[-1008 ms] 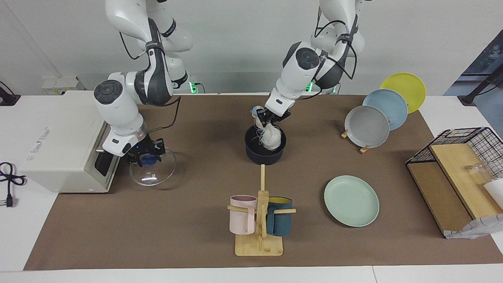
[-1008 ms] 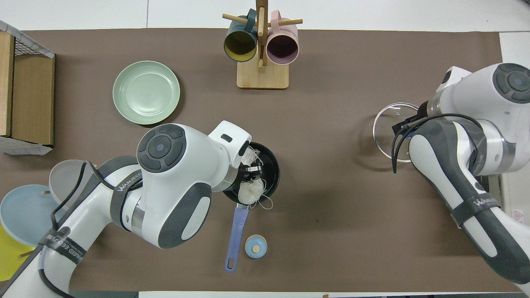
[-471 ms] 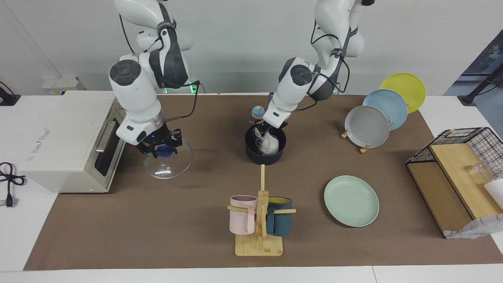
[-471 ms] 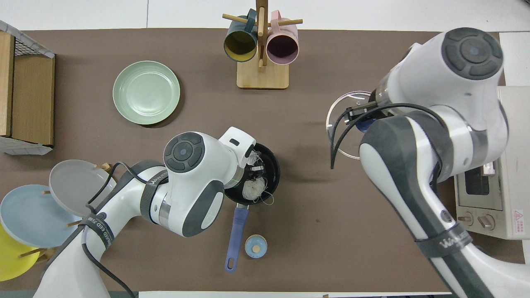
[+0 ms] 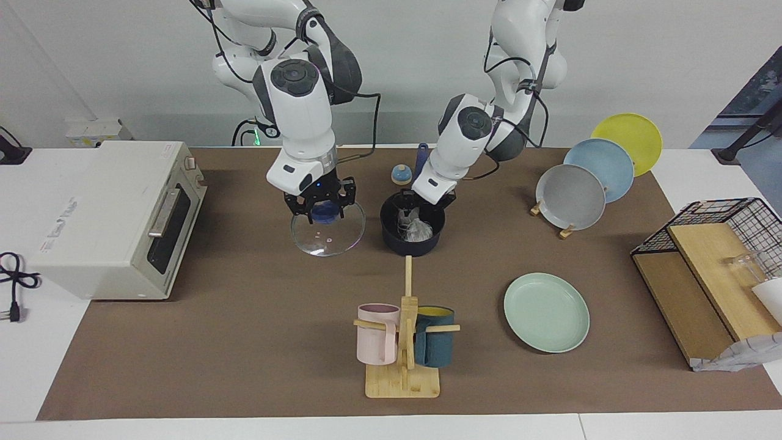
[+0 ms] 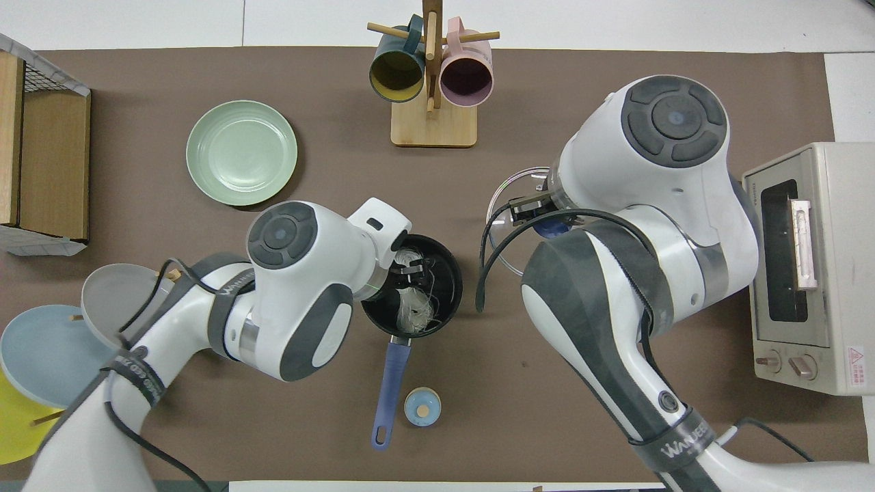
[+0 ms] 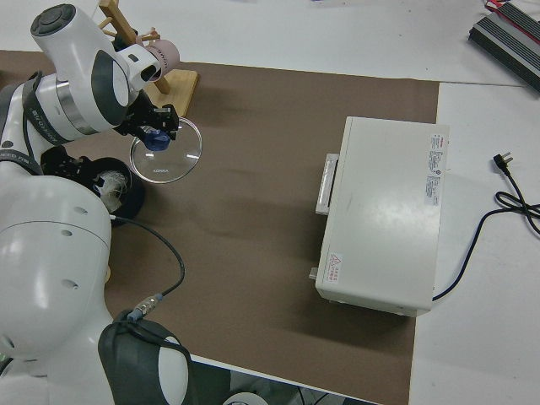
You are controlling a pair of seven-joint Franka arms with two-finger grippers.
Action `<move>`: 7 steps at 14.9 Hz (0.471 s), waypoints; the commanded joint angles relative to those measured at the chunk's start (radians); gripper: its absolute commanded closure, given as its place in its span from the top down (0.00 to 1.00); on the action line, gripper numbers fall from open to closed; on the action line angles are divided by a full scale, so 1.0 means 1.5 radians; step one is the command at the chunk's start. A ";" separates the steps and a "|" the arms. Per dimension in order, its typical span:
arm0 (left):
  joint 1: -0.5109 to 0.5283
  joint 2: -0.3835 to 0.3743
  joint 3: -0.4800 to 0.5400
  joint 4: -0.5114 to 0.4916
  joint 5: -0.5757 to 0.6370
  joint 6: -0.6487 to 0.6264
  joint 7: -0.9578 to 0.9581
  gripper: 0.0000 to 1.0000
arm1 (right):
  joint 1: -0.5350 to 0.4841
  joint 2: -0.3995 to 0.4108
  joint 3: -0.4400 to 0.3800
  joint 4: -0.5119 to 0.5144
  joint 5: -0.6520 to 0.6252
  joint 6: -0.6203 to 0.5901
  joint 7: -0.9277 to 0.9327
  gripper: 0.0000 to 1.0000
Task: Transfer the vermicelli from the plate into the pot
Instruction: 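Release the vermicelli into the saucepan while the right gripper lifts the lid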
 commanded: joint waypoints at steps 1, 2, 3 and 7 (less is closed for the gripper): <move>0.097 -0.061 0.005 0.086 0.019 -0.169 0.067 1.00 | 0.020 0.001 0.000 0.017 0.030 -0.015 0.053 0.42; 0.130 -0.075 0.005 0.109 0.019 -0.205 0.095 1.00 | 0.036 0.001 0.000 0.015 0.031 -0.007 0.081 0.40; 0.168 -0.088 0.005 0.129 0.024 -0.238 0.135 1.00 | 0.054 0.001 0.001 0.015 0.032 -0.005 0.101 0.40; 0.255 -0.102 0.005 0.185 0.105 -0.312 0.230 1.00 | 0.114 0.024 0.001 0.015 0.023 0.053 0.160 0.40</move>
